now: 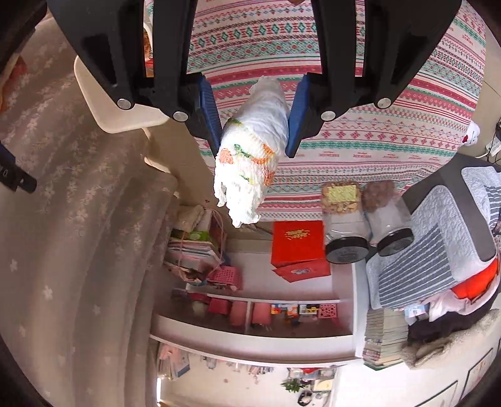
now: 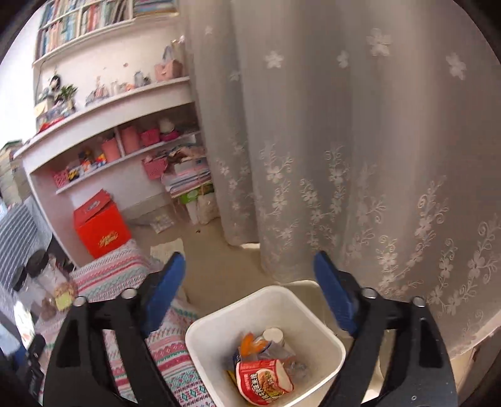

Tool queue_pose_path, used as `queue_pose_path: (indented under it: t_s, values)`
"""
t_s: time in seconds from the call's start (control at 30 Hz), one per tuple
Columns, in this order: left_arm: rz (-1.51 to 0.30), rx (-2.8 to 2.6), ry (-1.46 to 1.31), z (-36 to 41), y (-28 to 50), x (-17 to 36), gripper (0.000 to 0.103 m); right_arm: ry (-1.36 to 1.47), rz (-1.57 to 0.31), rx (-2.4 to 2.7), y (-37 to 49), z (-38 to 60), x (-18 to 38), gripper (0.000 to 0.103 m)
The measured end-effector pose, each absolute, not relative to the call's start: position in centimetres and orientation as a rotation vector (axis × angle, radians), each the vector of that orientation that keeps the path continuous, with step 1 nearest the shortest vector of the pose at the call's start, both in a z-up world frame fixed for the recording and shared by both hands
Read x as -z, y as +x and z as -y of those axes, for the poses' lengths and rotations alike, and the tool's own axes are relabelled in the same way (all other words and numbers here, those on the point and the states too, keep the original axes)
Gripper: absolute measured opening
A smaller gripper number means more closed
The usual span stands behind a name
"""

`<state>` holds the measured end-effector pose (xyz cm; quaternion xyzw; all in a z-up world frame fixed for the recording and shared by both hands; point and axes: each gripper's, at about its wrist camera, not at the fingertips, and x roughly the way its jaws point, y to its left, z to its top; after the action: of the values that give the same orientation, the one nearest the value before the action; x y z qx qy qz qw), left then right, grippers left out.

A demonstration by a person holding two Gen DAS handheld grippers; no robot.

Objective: Collect trash
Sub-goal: 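Lower the tissue into the white bin and open the left tool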

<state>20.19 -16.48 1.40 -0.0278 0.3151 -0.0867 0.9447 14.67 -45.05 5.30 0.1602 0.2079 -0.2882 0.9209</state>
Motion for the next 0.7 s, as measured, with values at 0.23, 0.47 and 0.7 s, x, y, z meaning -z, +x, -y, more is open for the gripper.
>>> queue_pose_path:
  t_s: [0.23,0.47,0.7]
  values:
    - [-0.710,0.347,-0.077,25.2,20.2,-2.0,0.041,0.459,-0.346,0.680,12.1,50.4,-6.7,0.096]
    - [-0.736,0.502,-0.052,33.1,19.9,-3.6,0.059,0.522,-0.365,0.735,10.5,55.2,-6.2,0.096]
    - [-0.718,0.436,-0.046,33.3,19.4,-4.8,0.090,0.480,-0.433,0.719,11.2,56.3,-5.6,0.096]
